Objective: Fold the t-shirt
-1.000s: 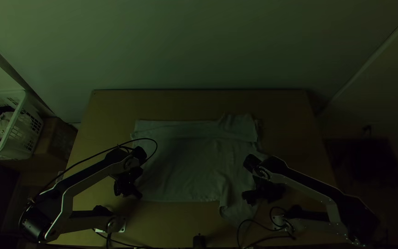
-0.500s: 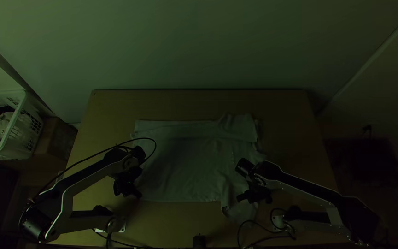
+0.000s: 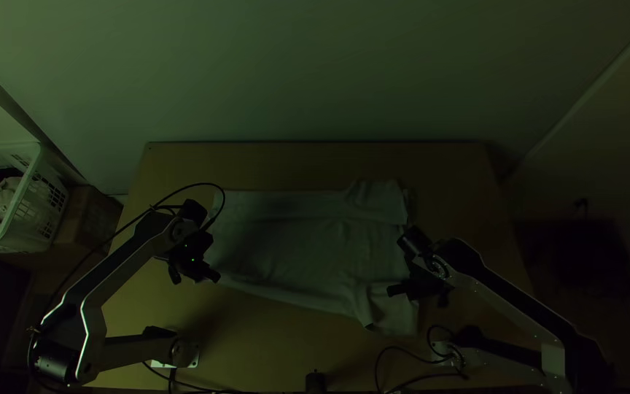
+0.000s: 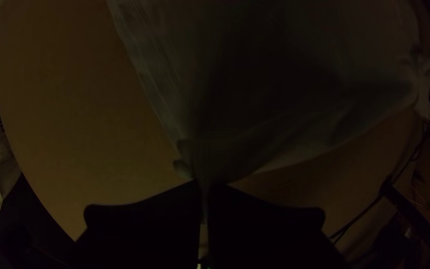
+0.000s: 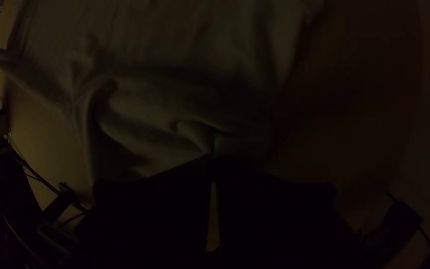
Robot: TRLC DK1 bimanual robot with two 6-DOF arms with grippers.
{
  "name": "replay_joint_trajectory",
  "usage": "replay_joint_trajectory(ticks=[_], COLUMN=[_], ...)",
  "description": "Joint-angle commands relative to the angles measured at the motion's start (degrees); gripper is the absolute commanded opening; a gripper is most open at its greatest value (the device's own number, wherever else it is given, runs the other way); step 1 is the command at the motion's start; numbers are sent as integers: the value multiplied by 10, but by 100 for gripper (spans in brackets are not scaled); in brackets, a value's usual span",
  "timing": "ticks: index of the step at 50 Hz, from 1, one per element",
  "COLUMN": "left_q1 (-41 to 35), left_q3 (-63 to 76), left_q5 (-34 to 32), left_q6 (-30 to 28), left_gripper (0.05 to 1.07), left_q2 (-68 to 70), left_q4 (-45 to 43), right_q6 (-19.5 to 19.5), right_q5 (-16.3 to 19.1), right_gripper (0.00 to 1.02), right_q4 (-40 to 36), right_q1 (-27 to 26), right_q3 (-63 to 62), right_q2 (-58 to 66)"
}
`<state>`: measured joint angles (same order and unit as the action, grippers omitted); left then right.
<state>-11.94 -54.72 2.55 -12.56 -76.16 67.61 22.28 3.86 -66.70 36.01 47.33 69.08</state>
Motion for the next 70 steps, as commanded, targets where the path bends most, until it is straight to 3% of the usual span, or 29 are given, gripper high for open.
replay_joint_trajectory(ticks=[1,16,31,57,70], left_q1=[13,31,67,78,106], left_q3=[-22,-85,-178,-313,-397], left_q5=[-4,-8,-37,-45,-115], left_q6=[-21,-30,-32,-23,-13], left_gripper=[8,8,8,8,8], left_q2=[8,-15,-83,-211,-281], left_q4=[8,5,-6,-43,-43], right_q6=[-22,-69,-108,-131,-133], right_q5=[-11,-30,-44,-54,-54], right_gripper=[3,3,3,3,3], right_q4=[-10,-7,46,109,126], right_q1=[-24,-89,-143,-193,-205], right_q3=[31,115,178,312,382], right_q2=[-7,46,124,264,337])
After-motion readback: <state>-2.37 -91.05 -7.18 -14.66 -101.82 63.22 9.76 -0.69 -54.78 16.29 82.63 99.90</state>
